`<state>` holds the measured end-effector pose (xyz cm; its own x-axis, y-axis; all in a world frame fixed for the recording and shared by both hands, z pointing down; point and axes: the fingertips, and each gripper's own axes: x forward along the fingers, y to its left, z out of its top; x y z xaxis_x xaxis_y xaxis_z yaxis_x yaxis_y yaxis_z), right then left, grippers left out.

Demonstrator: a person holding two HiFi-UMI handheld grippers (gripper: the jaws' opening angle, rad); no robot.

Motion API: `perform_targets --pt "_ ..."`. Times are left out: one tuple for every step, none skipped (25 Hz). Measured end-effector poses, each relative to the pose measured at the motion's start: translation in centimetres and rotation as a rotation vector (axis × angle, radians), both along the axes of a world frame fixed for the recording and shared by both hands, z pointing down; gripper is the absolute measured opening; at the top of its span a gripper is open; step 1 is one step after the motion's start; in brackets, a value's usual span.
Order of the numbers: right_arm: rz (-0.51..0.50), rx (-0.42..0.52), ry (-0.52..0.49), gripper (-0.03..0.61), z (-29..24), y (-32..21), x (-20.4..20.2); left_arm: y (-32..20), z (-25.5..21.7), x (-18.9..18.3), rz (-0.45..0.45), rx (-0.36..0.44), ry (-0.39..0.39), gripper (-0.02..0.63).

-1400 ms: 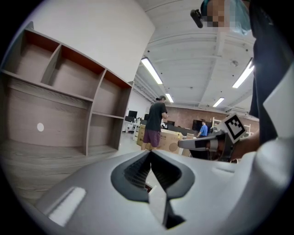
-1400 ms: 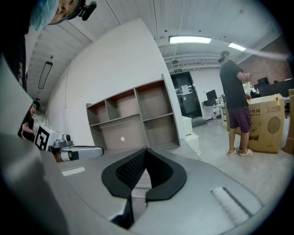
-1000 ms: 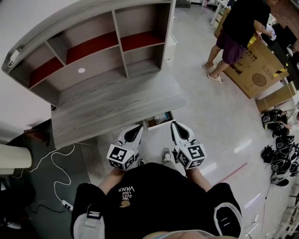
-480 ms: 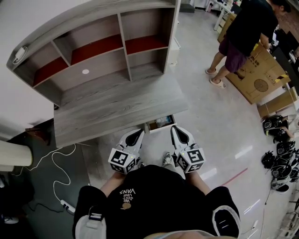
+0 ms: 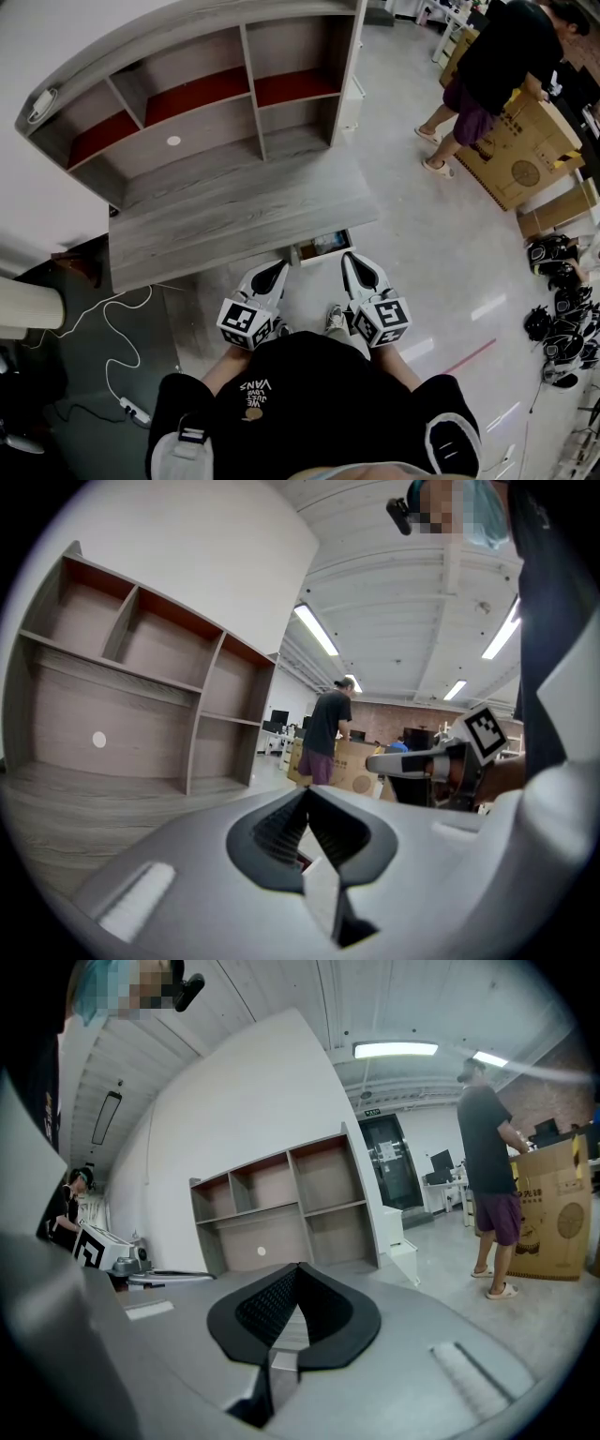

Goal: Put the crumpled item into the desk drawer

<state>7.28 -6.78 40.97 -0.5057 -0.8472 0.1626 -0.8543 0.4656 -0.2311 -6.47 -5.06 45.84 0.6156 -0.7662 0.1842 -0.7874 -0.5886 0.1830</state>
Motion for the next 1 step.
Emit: perform_targets --pt "0.000 -0.001 -0.001 0.002 0.00 -0.05 -0.11 -0.02 0.04 -0.10 0.000 -0.001 0.000 0.052"
